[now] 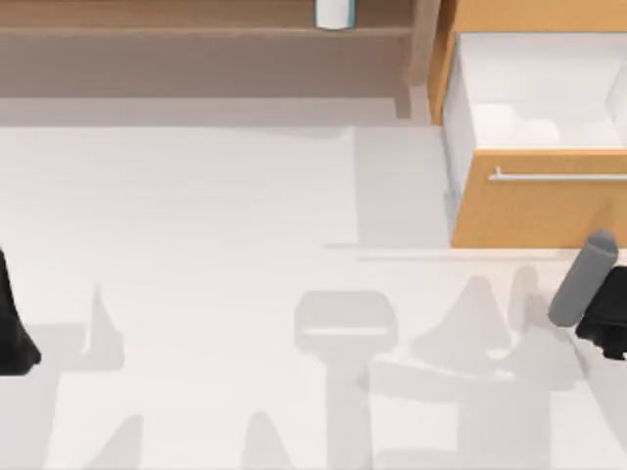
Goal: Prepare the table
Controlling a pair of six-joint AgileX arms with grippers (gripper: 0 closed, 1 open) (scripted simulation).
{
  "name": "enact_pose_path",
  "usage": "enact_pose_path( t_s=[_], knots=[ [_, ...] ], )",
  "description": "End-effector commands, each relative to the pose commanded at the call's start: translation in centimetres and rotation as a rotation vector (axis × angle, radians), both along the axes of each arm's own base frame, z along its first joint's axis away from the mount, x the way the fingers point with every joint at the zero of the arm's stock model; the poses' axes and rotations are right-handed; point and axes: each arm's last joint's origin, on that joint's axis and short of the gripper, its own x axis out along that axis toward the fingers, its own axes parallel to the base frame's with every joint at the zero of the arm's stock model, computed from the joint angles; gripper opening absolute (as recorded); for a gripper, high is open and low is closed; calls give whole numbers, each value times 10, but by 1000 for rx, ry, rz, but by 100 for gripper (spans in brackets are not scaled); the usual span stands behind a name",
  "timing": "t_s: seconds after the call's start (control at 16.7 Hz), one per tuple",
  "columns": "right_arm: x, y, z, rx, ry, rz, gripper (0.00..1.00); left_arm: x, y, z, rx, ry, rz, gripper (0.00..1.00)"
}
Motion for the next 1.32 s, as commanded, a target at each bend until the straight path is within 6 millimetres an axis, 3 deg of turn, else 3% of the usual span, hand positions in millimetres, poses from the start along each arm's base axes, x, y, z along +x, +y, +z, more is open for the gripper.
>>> enact_pose_path(
  t_s=[0.54, 1.02, 1.32],
  knots=[
    [10, 18, -10, -206, -261, 1, 100, 0, 0, 0, 0, 0, 0, 100],
    [11, 18, -12, -220, -268, -6, 100, 0, 0, 0, 0, 0, 0, 100],
    [30, 18, -11, -218, -274, -5, 100, 0, 0, 0, 0, 0, 0, 100]
  ],
)
